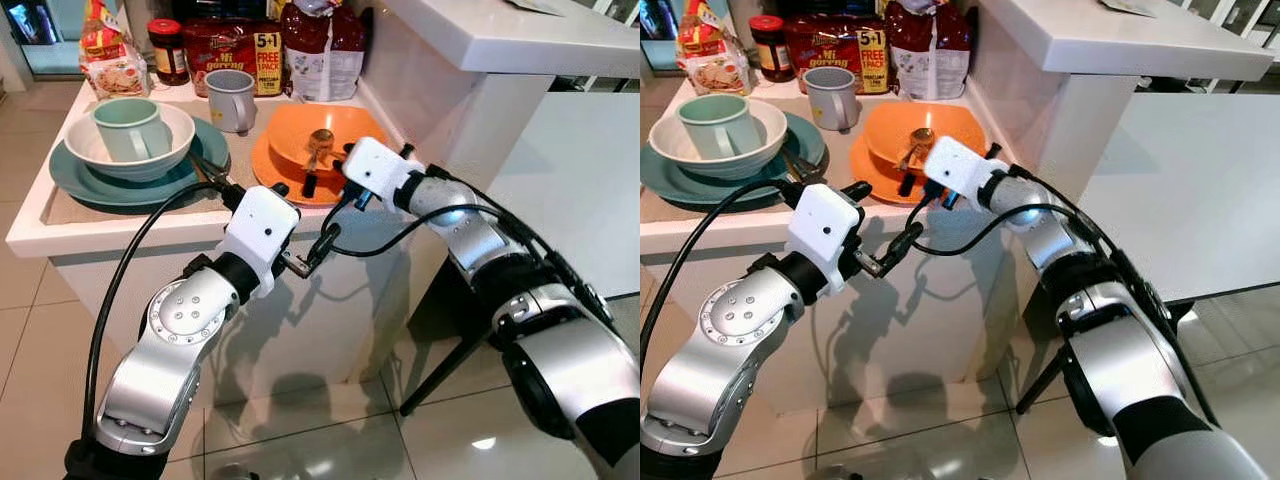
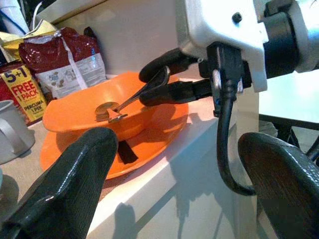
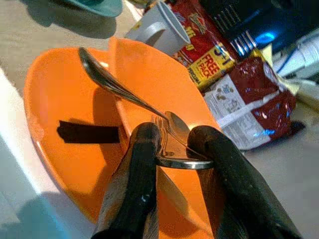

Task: Setting the table

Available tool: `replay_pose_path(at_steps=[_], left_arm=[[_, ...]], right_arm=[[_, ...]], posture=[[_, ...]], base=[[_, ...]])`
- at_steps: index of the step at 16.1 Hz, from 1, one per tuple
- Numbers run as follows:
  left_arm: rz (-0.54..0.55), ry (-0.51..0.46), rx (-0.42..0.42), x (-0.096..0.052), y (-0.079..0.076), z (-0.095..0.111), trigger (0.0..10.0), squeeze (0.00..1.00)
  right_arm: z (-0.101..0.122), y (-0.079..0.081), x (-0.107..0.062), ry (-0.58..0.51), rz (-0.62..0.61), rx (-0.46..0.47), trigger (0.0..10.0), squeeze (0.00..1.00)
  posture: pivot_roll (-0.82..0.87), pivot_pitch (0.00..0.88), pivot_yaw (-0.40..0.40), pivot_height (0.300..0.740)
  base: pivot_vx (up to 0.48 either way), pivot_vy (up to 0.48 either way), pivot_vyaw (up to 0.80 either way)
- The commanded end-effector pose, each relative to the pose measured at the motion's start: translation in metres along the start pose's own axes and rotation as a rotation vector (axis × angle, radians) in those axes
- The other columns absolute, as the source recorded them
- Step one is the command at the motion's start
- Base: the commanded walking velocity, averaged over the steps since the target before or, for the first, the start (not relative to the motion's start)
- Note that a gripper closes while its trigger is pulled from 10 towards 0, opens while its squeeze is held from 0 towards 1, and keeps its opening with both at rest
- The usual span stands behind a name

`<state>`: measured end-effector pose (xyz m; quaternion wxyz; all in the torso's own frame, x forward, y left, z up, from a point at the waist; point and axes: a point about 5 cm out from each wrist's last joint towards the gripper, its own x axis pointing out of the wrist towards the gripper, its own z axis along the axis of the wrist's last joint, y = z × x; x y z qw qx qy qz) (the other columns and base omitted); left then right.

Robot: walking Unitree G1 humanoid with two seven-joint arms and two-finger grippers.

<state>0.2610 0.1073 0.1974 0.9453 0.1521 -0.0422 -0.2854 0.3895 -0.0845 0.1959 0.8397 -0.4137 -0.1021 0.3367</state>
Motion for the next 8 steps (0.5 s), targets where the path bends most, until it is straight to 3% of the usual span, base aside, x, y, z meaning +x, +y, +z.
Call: replay_pose_path(at_steps=[1, 5, 8], left_arm=[[-0.026, -0.014, 0.008, 0.001, -0.004, 0.004, 10.0, 0.0], [-0.035, -0.013, 0.005, 0.002, -0.006, 0.004, 10.0, 0.0], [-0.04, -0.014, 0.005, 0.002, -0.007, 0.004, 10.0, 0.0]], right_arm=[[-0.002, -0.002, -0.001, 0.026, 0.029, -0.068, 0.0, 0.0], [0.0, -0.008, -0.002, 0.044, 0.02, -0.213, 0.0, 0.0], [0.0, -0.013, -0.002, 0.061, 0.01, -0.254, 0.0, 0.0]], posture=[[0.11, 0.0, -0.097, 0.74], [0.11, 0.0, -0.099, 0.74], [0.11, 0.0, -0.097, 0.74]], base=[[0.0, 0.0, 0.0], [0.0, 0.0, 0.0], [0.0, 0.0, 0.0]])
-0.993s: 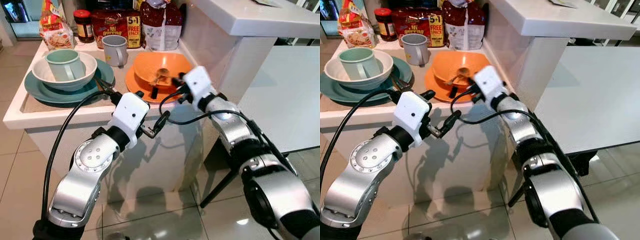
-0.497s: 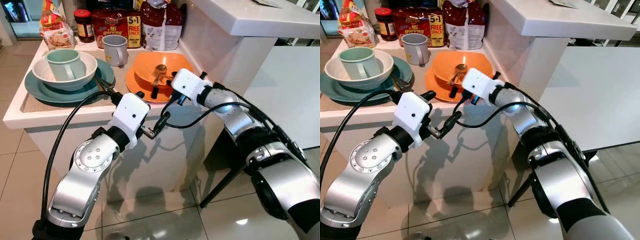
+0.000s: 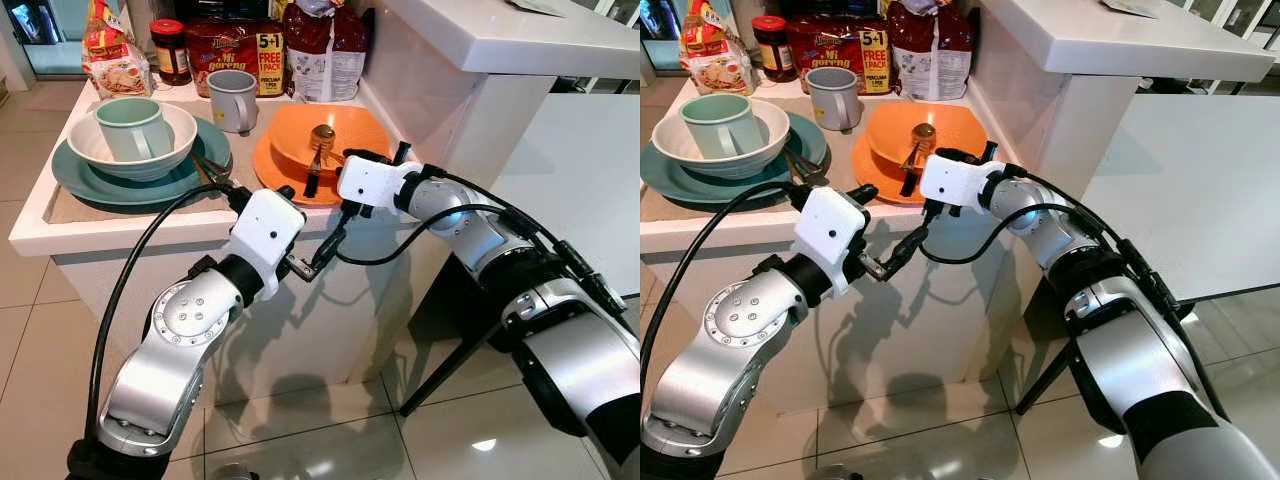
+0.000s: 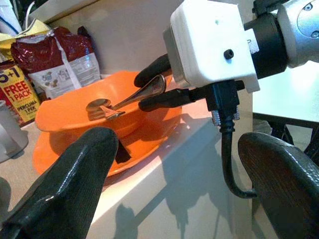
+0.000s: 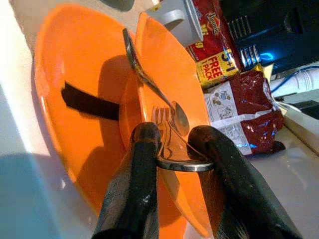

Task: Setting the table

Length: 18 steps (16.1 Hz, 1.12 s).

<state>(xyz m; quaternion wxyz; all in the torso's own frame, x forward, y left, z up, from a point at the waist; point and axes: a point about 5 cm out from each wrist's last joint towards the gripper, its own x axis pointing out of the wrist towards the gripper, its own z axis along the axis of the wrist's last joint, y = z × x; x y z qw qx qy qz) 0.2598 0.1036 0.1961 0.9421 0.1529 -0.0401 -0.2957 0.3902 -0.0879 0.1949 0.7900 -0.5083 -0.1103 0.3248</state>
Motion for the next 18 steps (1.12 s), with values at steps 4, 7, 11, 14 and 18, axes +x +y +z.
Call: replay_pose_path(at_steps=[4, 7, 11, 14, 18], left_arm=[[-0.021, -0.018, 0.007, 0.002, -0.003, 0.005, 10.0, 0.0], [-0.023, -0.019, 0.005, 0.002, -0.003, 0.005, 10.0, 0.0], [-0.02, -0.021, 0.006, 0.002, -0.003, 0.005, 10.0, 0.0], [0.066, -0.043, 0.015, 0.005, 0.006, 0.008, 10.0, 0.0], [0.261, -0.079, -0.059, 0.006, 0.025, 0.013, 10.0, 0.0]], right_arm=[[-0.002, -0.032, -0.004, 0.052, -0.145, -0.057, 0.0, 0.0], [0.0, -0.039, -0.005, 0.05, -0.187, -0.068, 0.0, 0.0], [0.014, -0.047, -0.005, -0.059, -0.276, -0.011, 0.0, 0.0], [0.033, -0.062, -0.018, -0.244, -0.477, 0.182, 0.0, 0.0], [0.055, -0.058, -0.055, -0.456, -0.623, 0.533, 0.0, 0.0]], posture=[[0.11, 0.0, -0.096, 0.74], [0.11, 0.0, -0.097, 0.74], [0.1, 0.0, -0.094, 0.74], [0.1, 0.0, -0.083, 0.74], [0.08, 0.0, -0.066, 0.74]], base=[[0.0, 0.0, 0.0], [0.0, 0.0, 0.0], [0.0, 0.0, 0.0], [0.0, 0.0, 0.0], [0.0, 0.0, 0.0]])
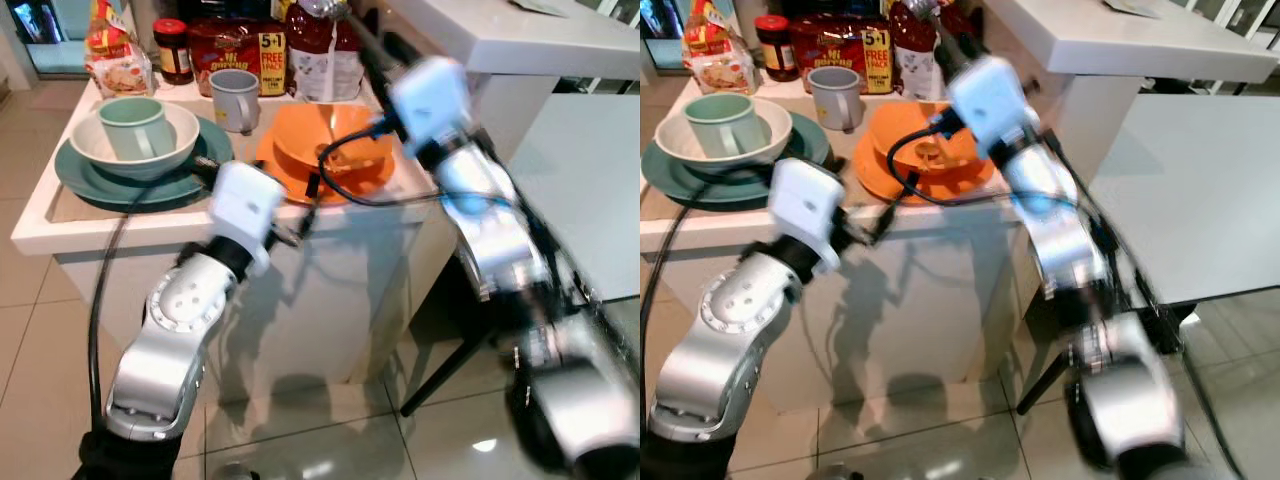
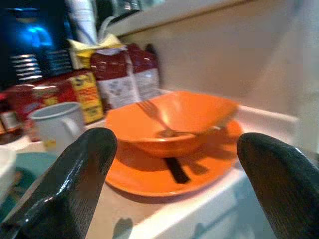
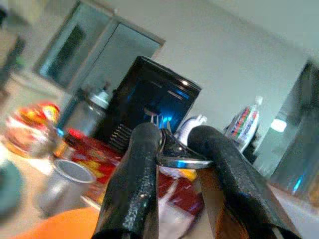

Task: Setting the table

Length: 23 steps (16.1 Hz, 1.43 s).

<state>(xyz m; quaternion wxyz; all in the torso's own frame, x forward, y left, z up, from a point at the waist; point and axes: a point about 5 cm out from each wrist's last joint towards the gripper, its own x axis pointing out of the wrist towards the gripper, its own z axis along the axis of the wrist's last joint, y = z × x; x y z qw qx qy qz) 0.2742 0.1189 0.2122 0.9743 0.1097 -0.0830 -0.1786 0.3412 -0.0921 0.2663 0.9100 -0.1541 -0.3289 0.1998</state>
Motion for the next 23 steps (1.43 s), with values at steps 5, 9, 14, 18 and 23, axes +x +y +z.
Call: replay_pose_path(at_steps=[5, 9, 14, 18, 23], left_arm=[[0.019, -0.013, -0.007, 0.0, 0.005, 0.002, 10.0, 0.0], [0.002, -0.026, -0.016, 0.004, 0.001, 0.004, 10.0, 0.0], [0.124, 0.004, -0.057, -0.002, 0.007, -0.008, 10.0, 0.0], [0.206, 0.048, -0.039, -0.012, 0.019, -0.026, 10.0, 0.0], [0.263, 0.141, -0.017, -0.017, 0.018, -0.048, 10.0, 0.0]], right_arm=[[0.038, 0.0, -0.063, -0.026, -0.194, 0.3, 10.0, 0.0], [0.042, -0.006, -0.095, 0.098, -0.226, 0.291, 10.0, 0.0], [0.026, -0.003, -0.111, 0.212, -0.232, 0.313, 10.0, 0.0], [0.002, 0.014, -0.129, 0.365, -0.175, 0.327, 10.0, 0.0], [-0.044, 0.018, -0.154, 0.55, -0.259, 0.313, 10.0, 0.0]], posture=[[0.05, 0.0, -0.025, 0.74], [0.03, 0.004, 0.003, 0.74], [0.06, 0.032, -0.039, 0.74], [0.06, 0.035, -0.069, 0.74], [0.07, 0.021, -0.069, 0.74]], base=[[-0.052, 0.0, 0.0], [-0.349, 0.0, 0.0], [-0.059, 0.0, 0.0], [0.0, -0.183, 0.0], [0.0, -0.48, 0.16]])
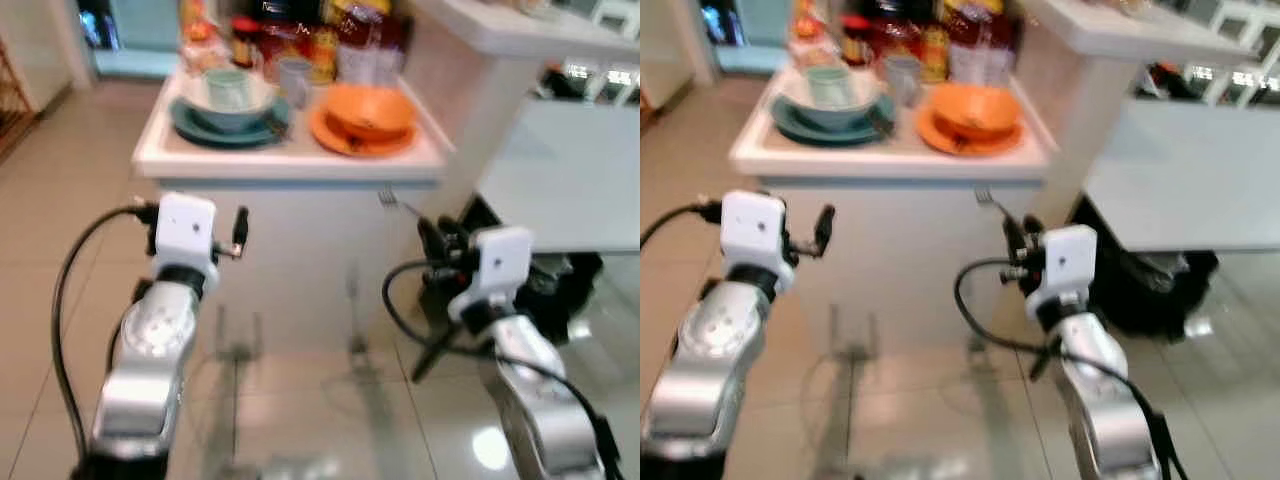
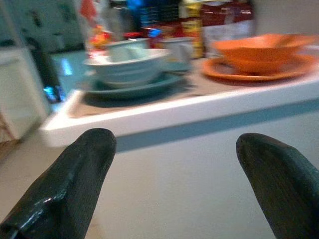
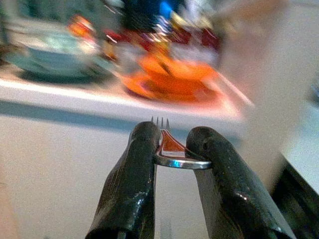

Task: Setting the table

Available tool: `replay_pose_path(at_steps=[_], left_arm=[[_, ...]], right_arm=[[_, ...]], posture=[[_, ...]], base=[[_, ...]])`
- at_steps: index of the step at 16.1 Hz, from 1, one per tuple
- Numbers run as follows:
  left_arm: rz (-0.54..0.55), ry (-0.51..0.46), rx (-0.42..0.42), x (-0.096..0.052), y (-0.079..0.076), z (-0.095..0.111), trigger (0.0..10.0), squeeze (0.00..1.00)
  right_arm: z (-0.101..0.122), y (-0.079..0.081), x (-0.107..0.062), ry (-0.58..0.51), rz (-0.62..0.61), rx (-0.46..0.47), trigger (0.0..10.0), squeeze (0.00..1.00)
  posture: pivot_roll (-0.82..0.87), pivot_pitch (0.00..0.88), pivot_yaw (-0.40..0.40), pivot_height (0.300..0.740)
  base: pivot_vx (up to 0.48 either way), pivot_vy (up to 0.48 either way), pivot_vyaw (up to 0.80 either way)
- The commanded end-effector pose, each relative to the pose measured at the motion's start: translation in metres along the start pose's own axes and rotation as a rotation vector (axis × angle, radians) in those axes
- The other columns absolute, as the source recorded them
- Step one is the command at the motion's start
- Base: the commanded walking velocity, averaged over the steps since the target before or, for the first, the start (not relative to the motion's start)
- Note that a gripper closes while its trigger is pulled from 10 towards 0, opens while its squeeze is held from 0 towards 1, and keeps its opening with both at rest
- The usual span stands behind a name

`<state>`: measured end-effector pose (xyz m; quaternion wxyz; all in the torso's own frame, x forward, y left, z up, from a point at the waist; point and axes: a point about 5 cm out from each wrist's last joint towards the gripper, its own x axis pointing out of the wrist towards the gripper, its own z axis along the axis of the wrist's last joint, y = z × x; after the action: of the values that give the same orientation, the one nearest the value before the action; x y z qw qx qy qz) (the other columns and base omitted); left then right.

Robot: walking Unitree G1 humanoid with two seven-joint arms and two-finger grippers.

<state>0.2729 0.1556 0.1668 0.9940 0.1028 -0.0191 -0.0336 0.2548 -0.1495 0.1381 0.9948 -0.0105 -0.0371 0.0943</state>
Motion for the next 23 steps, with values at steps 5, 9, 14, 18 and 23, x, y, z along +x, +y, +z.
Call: replay_pose_path(at_steps=[5, 9, 14, 18, 23], left_arm=[[-0.08, -0.03, 0.024, 0.01, -0.02, 0.003, 10.0, 0.0], [-0.076, -0.041, 0.033, 0.011, -0.019, 0.004, 10.0, 0.0], [-0.05, -0.047, 0.032, 0.008, -0.017, 0.002, 10.0, 0.0], [-0.093, -0.075, 0.01, 0.018, -0.026, 0.007, 10.0, 0.0], [-0.114, -0.086, -0.005, 0.025, -0.033, 0.01, 10.0, 0.0]], right_arm=[[0.004, -0.019, 0.011, -0.04, -0.096, -0.067, 10.0, 0.0], [0.014, -0.022, 0.013, -0.118, -0.131, -0.011, 10.0, 0.0], [0.027, -0.028, 0.012, -0.191, -0.158, -0.024, 10.0, 0.0], [0.033, -0.03, 0.015, -0.218, -0.125, -0.067, 10.0, 0.0], [0.029, -0.03, 0.008, -0.206, -0.148, -0.004, 10.0, 0.0]], posture=[[0.07, 0.008, -0.051, 0.74], [0.07, 0.006, -0.052, 0.74], [0.04, 0.0, -0.059, 0.74], [0.0, 0.003, -0.006, 0.74], [0.0, 0.0, 0.0, 0.74]], base=[[0.0, -0.48, 0.8], [0.0, -0.48, 0.0], [0.0, -0.48, 0.0], [0.0, -0.48, 0.0], [0.0, -0.48, 0.0]])
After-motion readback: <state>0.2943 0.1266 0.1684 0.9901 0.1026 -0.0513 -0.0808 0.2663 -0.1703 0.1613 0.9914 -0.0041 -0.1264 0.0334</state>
